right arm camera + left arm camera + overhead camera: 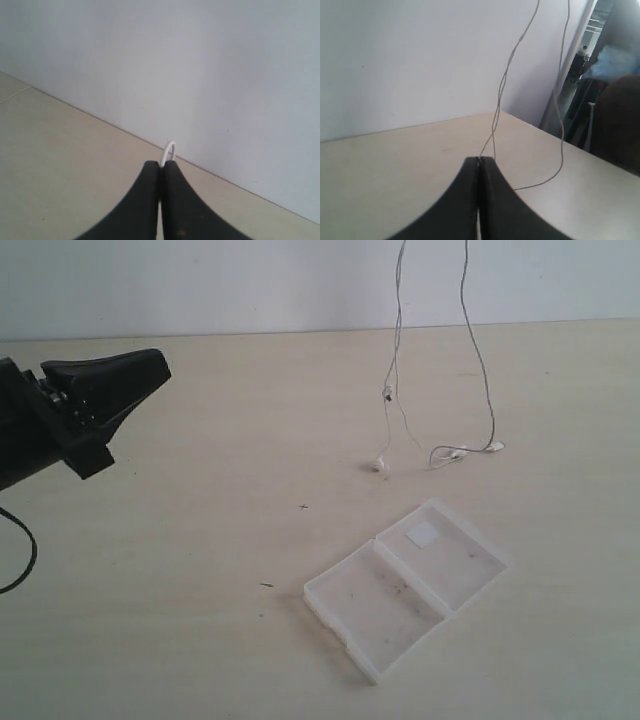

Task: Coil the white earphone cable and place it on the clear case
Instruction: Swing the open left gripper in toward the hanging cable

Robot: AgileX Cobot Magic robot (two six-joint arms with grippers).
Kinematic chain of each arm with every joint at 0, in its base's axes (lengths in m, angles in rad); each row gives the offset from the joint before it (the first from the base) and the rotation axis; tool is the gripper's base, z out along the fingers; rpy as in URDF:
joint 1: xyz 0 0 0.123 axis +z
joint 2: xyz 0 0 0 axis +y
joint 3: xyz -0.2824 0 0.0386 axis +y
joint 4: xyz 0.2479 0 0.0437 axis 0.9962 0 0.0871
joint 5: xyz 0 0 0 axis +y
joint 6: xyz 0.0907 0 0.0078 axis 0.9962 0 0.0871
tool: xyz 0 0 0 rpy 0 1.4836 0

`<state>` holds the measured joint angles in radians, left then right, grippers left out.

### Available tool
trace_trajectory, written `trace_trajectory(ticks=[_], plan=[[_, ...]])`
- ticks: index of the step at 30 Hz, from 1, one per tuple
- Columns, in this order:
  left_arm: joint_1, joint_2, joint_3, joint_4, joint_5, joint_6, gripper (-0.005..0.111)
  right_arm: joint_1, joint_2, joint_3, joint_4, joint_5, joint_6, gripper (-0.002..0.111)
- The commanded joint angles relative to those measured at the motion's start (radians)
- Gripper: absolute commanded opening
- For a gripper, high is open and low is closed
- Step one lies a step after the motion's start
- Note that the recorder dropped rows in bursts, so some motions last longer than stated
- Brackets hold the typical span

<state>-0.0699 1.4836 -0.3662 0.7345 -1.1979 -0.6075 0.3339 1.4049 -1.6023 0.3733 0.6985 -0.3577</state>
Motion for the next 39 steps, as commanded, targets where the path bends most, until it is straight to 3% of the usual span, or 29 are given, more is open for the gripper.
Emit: trace_trajectory(ticks=[1, 5, 8, 10, 14, 18, 33, 39], plan=[[0.000, 0.005, -0.011, -0.016, -0.023, 0.075, 0.000, -0.003, -0.061, 0.135, 0.171, -0.131, -0.151, 0.000], [-0.034, 0.030, -0.056, -0.006, -0.023, 0.050, 0.000, -0.003, -0.079, 0.233, 0.394, -0.216, -0.339, 0.000], [-0.080, 0.053, -0.116, 0.026, -0.023, 0.050, 0.004, -0.003, -0.079, 0.242, 0.424, -0.231, -0.373, 0.000], [-0.114, 0.066, -0.154, 0.053, 0.024, 0.052, 0.014, -0.003, -0.079, 0.238, 0.422, -0.237, -0.373, 0.000], [-0.171, 0.080, -0.231, 0.070, 0.134, 0.052, 0.049, -0.003, -0.079, 0.229, 0.422, -0.256, -0.373, 0.000], [-0.198, 0.086, -0.277, 0.059, 0.134, 0.049, 0.070, -0.003, -0.079, 0.229, 0.422, -0.295, -0.373, 0.000], [-0.339, 0.233, -0.447, 0.055, 0.173, -0.080, 0.073, -0.003, -0.079, 0.229, 0.422, -0.304, -0.377, 0.000], [-0.338, 0.239, -0.457, 0.064, 0.204, -0.078, 0.073, -0.003, -0.079, 0.229, 0.410, -0.288, -0.381, 0.000]])
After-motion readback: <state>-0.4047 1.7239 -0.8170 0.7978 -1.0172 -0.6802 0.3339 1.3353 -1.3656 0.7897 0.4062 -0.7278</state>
